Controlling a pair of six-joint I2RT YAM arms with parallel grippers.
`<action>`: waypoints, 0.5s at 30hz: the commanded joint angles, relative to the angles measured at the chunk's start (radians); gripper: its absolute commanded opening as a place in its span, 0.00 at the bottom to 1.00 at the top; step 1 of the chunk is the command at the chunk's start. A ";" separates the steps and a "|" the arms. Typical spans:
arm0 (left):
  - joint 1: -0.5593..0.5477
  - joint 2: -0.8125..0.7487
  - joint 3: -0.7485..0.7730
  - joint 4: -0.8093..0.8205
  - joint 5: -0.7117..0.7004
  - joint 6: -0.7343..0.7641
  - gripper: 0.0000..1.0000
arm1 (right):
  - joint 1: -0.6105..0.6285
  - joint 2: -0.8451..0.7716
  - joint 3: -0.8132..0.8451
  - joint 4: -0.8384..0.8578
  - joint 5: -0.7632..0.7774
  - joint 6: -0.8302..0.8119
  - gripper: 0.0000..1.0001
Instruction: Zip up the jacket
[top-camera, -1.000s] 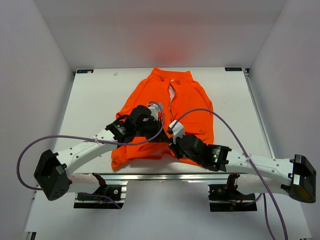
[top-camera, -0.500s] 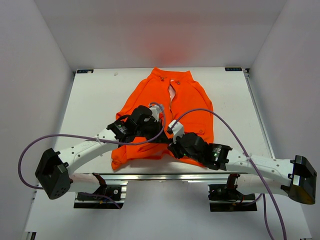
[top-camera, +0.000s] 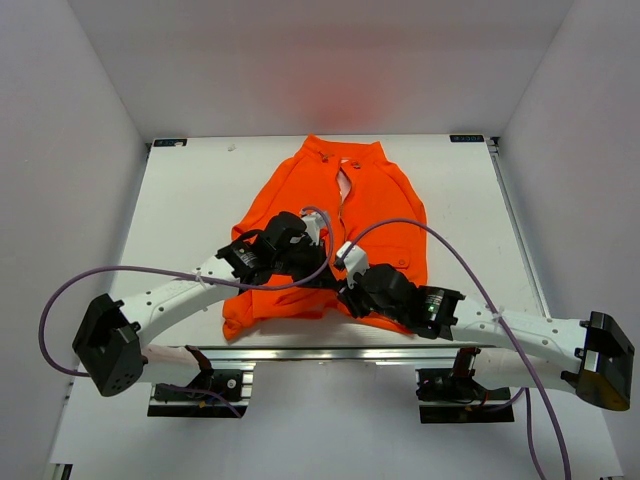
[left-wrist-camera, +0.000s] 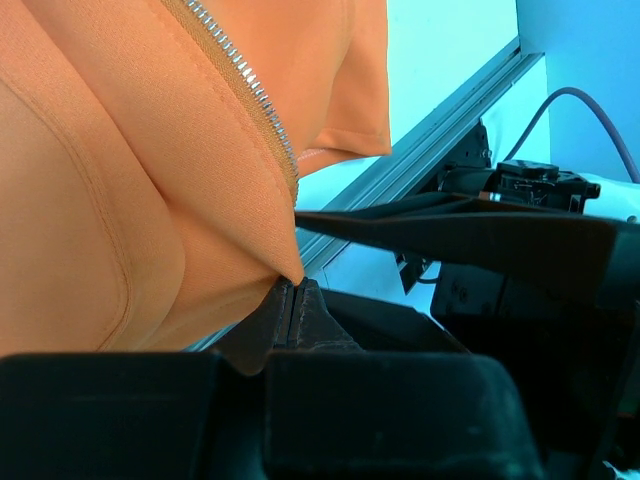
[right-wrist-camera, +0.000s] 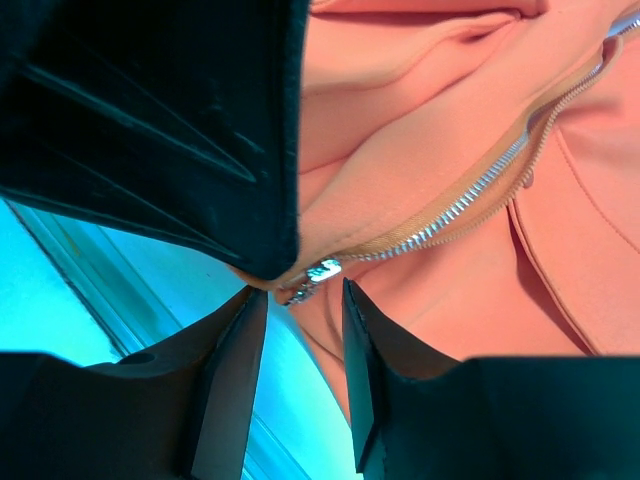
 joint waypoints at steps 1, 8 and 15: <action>-0.010 -0.006 0.037 -0.010 0.045 0.016 0.00 | -0.008 -0.018 0.000 -0.019 -0.010 -0.039 0.42; -0.010 -0.003 0.040 -0.010 0.055 0.024 0.00 | -0.010 0.007 0.006 -0.036 -0.029 -0.057 0.37; -0.011 0.002 0.046 -0.021 0.054 0.030 0.00 | -0.011 -0.002 0.012 -0.062 -0.021 -0.064 0.30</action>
